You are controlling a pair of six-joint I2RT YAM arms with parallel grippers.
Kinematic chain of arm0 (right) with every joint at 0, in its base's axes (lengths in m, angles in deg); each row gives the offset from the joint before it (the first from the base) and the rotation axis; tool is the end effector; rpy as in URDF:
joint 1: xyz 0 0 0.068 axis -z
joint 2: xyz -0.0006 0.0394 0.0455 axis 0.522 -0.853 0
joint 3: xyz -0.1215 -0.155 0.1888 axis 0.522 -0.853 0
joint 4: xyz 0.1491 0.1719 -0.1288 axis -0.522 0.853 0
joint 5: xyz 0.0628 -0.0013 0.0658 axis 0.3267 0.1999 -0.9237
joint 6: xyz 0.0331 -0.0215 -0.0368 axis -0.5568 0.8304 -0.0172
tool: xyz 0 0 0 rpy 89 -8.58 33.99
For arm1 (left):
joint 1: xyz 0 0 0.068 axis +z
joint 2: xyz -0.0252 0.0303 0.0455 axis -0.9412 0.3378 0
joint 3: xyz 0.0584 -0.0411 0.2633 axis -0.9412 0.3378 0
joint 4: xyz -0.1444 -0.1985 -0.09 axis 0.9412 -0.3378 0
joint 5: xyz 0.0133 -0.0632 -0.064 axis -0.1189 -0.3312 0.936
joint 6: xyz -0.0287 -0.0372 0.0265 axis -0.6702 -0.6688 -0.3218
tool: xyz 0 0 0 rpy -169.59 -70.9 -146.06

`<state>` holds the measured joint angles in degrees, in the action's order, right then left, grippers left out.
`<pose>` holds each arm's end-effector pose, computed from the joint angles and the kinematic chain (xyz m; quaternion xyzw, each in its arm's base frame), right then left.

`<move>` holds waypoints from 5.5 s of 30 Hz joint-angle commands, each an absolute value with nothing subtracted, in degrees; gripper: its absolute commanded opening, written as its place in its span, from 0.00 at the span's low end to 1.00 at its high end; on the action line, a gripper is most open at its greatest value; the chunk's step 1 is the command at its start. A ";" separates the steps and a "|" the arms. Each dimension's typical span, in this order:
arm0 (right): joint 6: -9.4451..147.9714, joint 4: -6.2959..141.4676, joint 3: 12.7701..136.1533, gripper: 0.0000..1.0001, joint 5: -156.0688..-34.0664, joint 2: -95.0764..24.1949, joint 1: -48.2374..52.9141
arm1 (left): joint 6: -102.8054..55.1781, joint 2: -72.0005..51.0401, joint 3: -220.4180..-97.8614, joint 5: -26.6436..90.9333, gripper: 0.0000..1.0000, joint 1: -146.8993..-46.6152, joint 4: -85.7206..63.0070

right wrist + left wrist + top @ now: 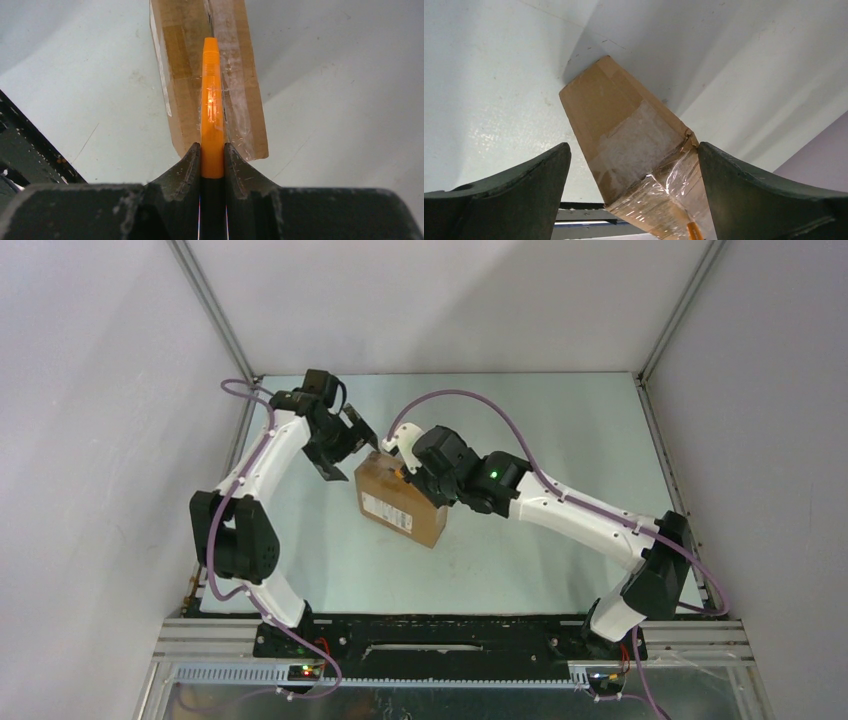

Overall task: Unpack the express box
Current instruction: Cut the express box at the center of the board.

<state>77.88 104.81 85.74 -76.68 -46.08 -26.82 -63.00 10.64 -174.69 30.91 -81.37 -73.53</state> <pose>0.1935 0.3006 0.3428 -0.4239 0.8081 0.1137 0.3929 0.3335 -0.0698 0.2956 -0.3222 0.9269 -0.1457 0.1260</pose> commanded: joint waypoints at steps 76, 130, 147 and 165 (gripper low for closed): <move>60.99 98.34 79.34 0.31 -135.36 -23.99 1.34 | -35.75 -17.96 -156.96 84.87 0.00 -103.36 -27.31; 16.34 33.72 54.90 0.00 -105.12 -17.42 0.97 | -75.23 -10.48 -158.54 72.75 0.00 -102.31 -5.25; 43.30 39.78 56.97 0.00 -90.52 -18.94 -4.78 | -58.72 -12.31 -170.41 32.36 0.99 -89.25 -61.81; 70.20 26.90 60.39 0.00 -92.18 -35.58 -14.83 | -61.83 2.63 -171.23 38.16 0.87 -81.33 -67.85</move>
